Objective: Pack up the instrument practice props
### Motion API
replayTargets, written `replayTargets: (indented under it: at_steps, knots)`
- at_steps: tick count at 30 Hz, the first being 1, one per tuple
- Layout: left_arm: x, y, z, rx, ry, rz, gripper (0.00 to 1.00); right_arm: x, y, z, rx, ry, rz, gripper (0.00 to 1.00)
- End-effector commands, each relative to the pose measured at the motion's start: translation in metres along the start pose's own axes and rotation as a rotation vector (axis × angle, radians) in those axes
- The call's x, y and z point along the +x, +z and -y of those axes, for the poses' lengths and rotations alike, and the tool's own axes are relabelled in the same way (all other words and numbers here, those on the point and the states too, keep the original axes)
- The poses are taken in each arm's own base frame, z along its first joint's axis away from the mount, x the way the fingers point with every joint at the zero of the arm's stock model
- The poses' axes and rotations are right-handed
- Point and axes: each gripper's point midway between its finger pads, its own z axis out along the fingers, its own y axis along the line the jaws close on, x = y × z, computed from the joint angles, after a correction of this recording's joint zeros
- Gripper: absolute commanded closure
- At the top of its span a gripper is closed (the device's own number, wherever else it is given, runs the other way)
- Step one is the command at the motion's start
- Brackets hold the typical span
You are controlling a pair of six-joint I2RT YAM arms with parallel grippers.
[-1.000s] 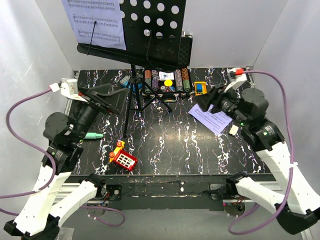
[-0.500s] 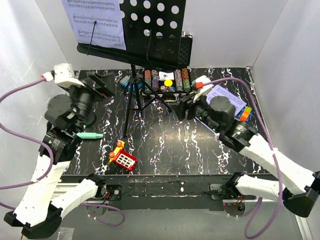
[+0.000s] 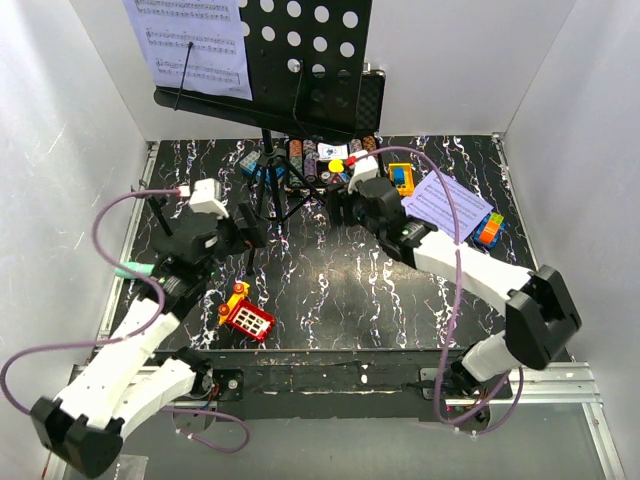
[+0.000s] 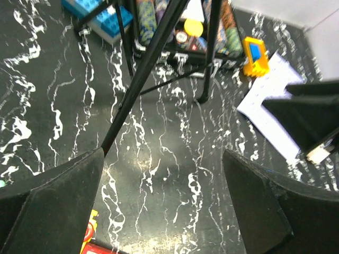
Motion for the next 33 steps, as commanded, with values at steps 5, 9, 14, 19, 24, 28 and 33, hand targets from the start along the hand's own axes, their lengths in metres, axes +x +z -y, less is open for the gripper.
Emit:
replayTargets:
  at_steps: [5,9,14,19,24,28,33]
  knots:
    - [-0.003,0.062,0.010,0.035,0.086,0.096,0.02,-0.076,0.057,-0.014,-0.046,0.008,0.160,0.24]
    - [0.000,0.083,-0.001,-0.025,0.147,0.103,0.04,-0.075,0.079,-0.022,-0.092,-0.007,0.153,0.24]
    - [0.009,0.101,-0.018,-0.099,0.217,0.099,0.11,-0.072,0.104,-0.023,-0.118,-0.027,0.134,0.29]
    - [0.013,0.109,-0.028,-0.125,0.260,0.094,0.17,-0.068,0.114,-0.029,-0.173,-0.109,0.152,0.35]
    - [0.024,0.120,-0.029,-0.113,0.300,0.057,0.27,-0.066,0.121,-0.032,-0.196,-0.187,0.162,0.43]
    - [0.025,0.125,-0.029,-0.104,0.341,0.059,0.34,-0.063,0.121,-0.041,-0.239,-0.258,0.167,0.48]
    - [0.033,0.137,-0.028,-0.084,0.371,0.030,0.44,-0.059,0.124,-0.047,-0.269,-0.283,0.155,0.60]
